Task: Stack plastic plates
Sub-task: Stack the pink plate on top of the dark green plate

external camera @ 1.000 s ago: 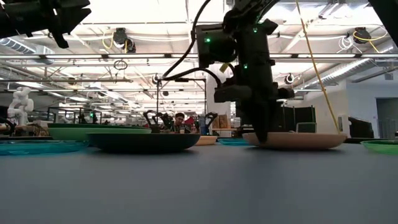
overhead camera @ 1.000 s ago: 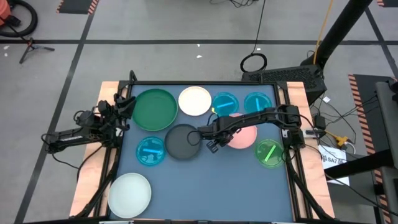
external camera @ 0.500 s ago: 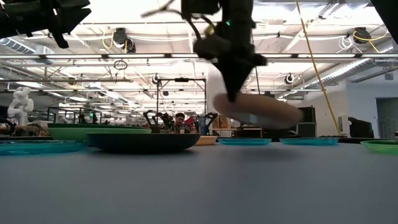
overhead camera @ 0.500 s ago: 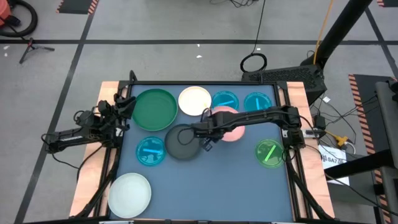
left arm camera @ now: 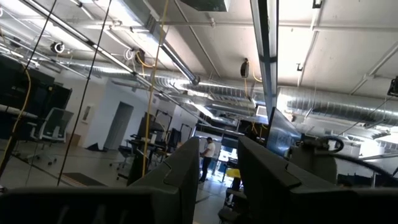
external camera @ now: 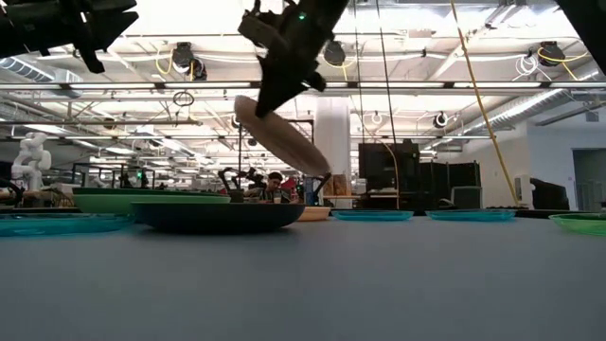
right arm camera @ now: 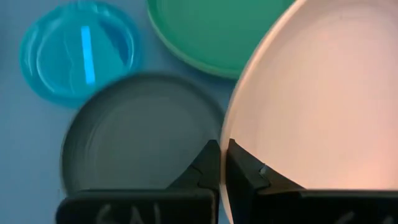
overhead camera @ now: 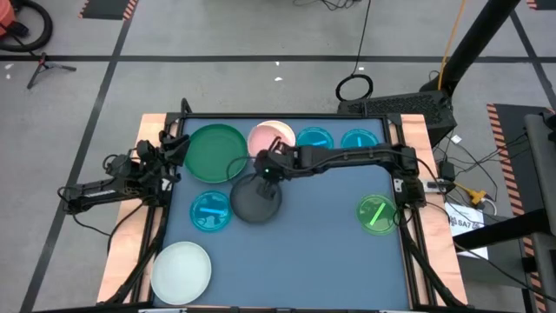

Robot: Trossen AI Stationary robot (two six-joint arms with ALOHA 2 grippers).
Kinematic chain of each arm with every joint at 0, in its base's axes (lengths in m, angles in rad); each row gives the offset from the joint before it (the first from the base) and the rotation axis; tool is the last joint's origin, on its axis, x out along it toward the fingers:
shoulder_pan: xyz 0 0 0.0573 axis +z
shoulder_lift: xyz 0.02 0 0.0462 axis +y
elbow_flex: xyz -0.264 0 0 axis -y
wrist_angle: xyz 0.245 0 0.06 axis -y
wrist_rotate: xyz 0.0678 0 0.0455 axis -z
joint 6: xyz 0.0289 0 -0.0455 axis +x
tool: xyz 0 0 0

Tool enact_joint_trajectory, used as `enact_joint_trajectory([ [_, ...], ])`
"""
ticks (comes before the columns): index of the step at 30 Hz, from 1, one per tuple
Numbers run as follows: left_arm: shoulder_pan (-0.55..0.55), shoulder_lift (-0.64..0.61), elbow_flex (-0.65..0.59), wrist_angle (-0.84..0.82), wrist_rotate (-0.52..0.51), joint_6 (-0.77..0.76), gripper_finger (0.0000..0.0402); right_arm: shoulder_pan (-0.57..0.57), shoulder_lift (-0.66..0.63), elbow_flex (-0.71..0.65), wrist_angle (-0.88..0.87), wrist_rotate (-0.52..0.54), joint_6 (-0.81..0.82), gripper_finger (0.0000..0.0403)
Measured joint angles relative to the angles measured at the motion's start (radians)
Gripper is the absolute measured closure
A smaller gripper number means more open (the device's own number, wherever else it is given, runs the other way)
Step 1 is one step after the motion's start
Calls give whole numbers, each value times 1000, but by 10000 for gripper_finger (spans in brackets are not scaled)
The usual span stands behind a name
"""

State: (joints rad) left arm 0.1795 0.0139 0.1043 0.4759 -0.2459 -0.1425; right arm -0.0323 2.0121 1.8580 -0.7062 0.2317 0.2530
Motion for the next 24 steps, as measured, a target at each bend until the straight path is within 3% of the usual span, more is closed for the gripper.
enact_joint_trajectory([
  [15,0,0,0,11,0,8,286,-60,33,2,277,-79,-162,401],
  [18,0,0,0,15,0,11,286,-62,70,59,266,-80,-187,401],
  [24,2,0,0,17,0,14,286,-64,211,316,133,-80,-267,401],
])
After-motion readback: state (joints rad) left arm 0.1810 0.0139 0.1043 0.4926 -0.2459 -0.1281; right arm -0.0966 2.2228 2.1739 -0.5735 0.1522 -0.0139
